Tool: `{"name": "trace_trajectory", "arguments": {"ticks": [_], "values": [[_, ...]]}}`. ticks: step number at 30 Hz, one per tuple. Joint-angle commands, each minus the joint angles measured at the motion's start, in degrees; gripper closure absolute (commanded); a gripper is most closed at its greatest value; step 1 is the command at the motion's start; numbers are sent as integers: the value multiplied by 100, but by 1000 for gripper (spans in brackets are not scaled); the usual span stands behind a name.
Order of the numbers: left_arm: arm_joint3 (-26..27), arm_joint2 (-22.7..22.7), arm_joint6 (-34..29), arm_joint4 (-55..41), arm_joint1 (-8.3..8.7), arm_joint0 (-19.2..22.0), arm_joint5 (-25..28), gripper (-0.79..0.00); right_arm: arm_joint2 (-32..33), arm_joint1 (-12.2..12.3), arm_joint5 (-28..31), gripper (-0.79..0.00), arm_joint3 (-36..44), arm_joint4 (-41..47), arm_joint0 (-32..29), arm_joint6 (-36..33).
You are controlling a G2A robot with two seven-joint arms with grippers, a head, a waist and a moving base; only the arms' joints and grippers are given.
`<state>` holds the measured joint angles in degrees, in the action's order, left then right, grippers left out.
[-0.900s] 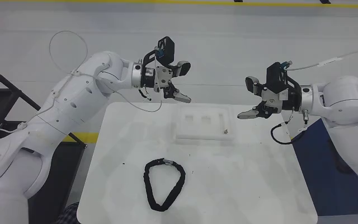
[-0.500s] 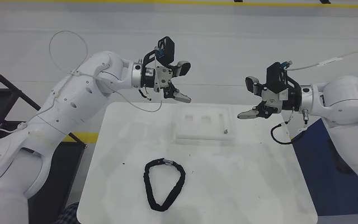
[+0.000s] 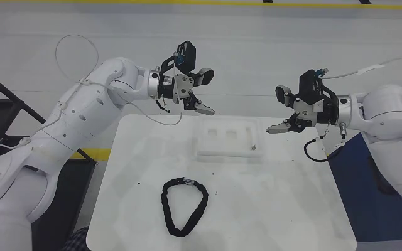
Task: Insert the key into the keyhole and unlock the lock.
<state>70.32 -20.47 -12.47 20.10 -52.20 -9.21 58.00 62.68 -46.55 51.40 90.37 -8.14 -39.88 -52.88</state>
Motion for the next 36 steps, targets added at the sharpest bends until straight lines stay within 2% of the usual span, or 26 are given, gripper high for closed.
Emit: {"name": "trace_trajectory", "arguments": {"ticks": [1,4,16,29,36], "values": [[0,0,0,0,0,0,0,-785,0,0,0,-784,0,0,0,0],[0,0,0,0,0,0,0,-785,-5,-2,-58,-785,67,-35,-79,126],[0,0,0,0,0,0,0,-785,-585,-83,-1134,-785,-396,-871,-237,-151],[0,0,0,0,0,0,0,-785,-1487,-484,-2589,-785,-1465,-988,-33,344],[0,0,0,0,0,0,0,-785,-2021,-762,-3279,-785,-1929,-1003,253,-62]]}}
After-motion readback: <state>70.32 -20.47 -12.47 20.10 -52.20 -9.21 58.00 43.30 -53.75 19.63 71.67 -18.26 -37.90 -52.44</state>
